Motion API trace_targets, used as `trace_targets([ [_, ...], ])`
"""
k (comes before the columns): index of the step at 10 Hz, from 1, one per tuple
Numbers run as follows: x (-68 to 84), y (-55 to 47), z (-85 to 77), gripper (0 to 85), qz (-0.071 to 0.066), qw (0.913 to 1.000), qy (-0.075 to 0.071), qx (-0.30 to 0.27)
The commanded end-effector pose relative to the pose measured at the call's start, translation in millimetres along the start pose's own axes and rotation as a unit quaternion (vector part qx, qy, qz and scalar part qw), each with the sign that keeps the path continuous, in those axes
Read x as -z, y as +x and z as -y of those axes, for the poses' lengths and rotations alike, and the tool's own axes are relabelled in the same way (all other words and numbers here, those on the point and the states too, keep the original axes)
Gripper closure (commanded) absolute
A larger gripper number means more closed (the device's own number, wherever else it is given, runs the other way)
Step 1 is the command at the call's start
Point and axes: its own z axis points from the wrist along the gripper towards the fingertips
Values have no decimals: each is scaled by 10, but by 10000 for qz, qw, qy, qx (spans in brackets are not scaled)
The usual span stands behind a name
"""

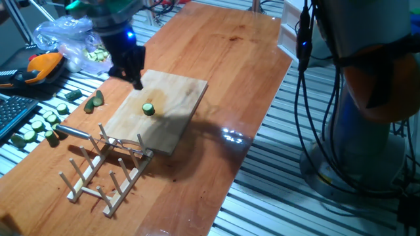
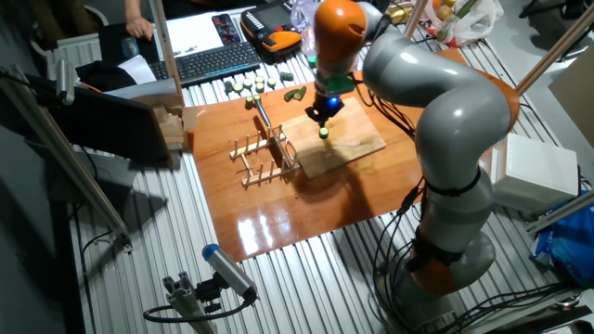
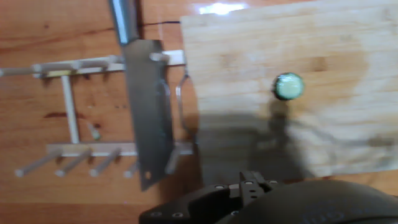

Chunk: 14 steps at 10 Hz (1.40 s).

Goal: Chop the cucumber into shreds

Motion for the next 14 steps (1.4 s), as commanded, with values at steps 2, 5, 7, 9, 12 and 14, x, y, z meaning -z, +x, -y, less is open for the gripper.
trace_targets([
  [2,-13,-16,-41,850,2,10000,-1,31],
  [5,-13,-16,-41,850,88,9994,-124,299],
  [7,-13,-16,-41,850,-35,9975,49,698],
  [9,-13,-16,-41,850,-134,9948,79,1005],
  [12,-13,-16,-41,850,1,9958,61,912],
  [14,-13,-16,-41,850,-3,9968,229,761],
])
